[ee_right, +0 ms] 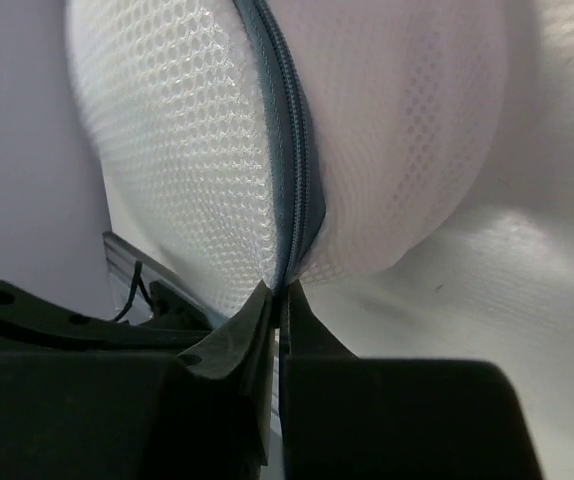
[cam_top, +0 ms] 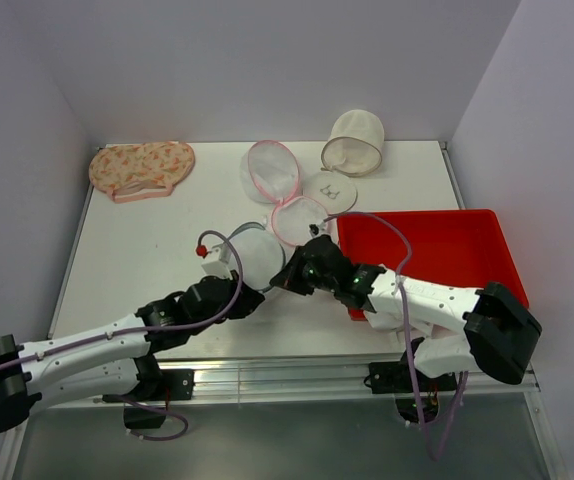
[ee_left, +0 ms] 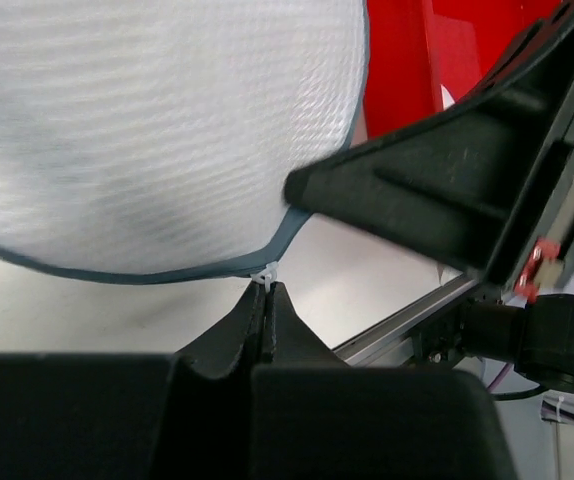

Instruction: Place the bra in the laundry bag and zip it closed

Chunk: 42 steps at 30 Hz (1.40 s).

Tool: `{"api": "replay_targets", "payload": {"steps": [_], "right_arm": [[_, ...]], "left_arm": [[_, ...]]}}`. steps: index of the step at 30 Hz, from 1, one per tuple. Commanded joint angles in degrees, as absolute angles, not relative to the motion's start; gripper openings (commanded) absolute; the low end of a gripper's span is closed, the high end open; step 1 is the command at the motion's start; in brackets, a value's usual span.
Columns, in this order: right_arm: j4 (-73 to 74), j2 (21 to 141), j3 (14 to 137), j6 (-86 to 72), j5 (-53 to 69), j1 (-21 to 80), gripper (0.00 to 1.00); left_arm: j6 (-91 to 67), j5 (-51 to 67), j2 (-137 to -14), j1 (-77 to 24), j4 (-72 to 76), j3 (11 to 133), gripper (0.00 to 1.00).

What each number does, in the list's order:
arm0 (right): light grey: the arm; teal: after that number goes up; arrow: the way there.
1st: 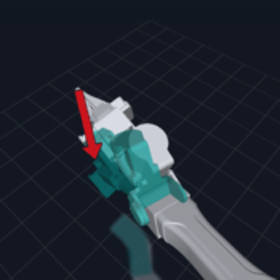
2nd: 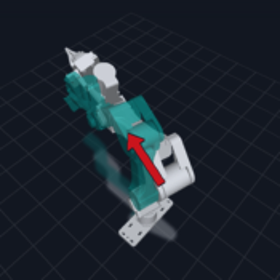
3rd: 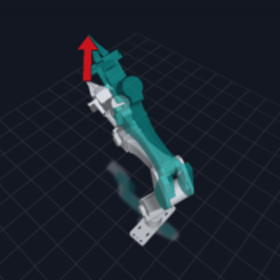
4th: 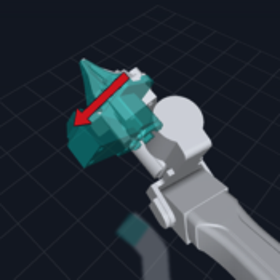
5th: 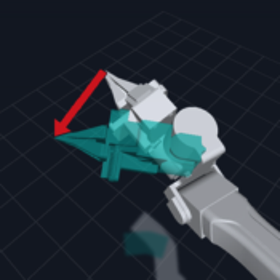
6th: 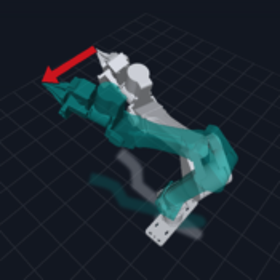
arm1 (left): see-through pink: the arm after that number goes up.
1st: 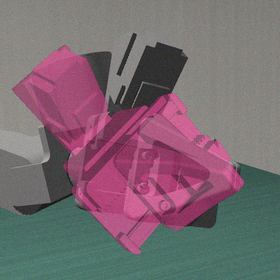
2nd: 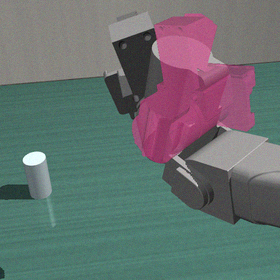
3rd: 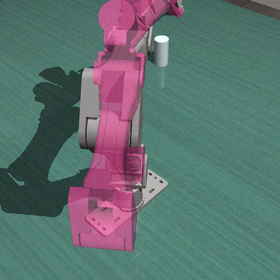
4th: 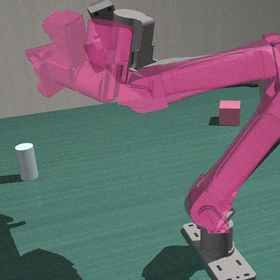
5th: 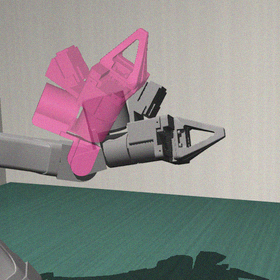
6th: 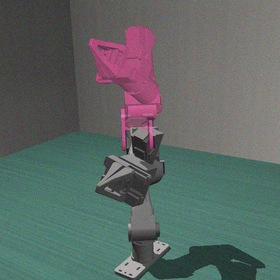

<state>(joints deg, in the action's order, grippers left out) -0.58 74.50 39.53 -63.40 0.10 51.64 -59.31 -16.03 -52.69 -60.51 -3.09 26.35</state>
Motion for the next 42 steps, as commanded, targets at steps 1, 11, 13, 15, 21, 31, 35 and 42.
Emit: {"api": "replay_targets", "payload": {"steps": [1, 11, 13, 15, 21, 31, 35, 42], "right_arm": [[1.6, 75.3, 42.7, -57.1, -0.4, 46.9, 0.02], [8.8, 84.4, 56.9, -39.7, 12.1, 36.8, 0.04], [11.1, 86.3, 61.1, -36.0, 12.7, 35.7, 0.07], [12.8, 89.2, 64.1, -32.9, 12.0, 35.2, 0.09], [17.3, 94.9, 74.0, -27.7, 15.8, 35.2, 0.21], [20.5, 86.3, 68.8, -31.5, 13.6, 36.3, 0.6], [17.9, 78.1, 60.9, -35.3, 15.0, 36.9, 0.61], [8.5, 71.0, 48.3, -45.4, 13.3, 40.8, 0.65]], "left_arm": [[-59.7, -17.7, -48.6, -60.9, -7.1, 25.5, 0.0], [-65.0, -25.6, -36.9, -60.8, -22.1, 24.1, 0.0], [-65.8, -26.5, -35.9, -60.8, -24.4, 23.8, 0.0], [-66.3, -27.3, -35.1, -60.8, -25.6, 23.5, 0.0], [-64.7, -26.1, -36.6, -60.8, -19.8, 21.0, 0.0], [-59.6, -22.4, -48.1, -60.9, -7.5, 26.5, 0.0], [-58.4, -20.6, -52.6, -60.9, -4.3, 28.6, 0.0], [-57.0, -17.8, -56.9, -60.8, -1.3, 31.7, 0.0]]}}
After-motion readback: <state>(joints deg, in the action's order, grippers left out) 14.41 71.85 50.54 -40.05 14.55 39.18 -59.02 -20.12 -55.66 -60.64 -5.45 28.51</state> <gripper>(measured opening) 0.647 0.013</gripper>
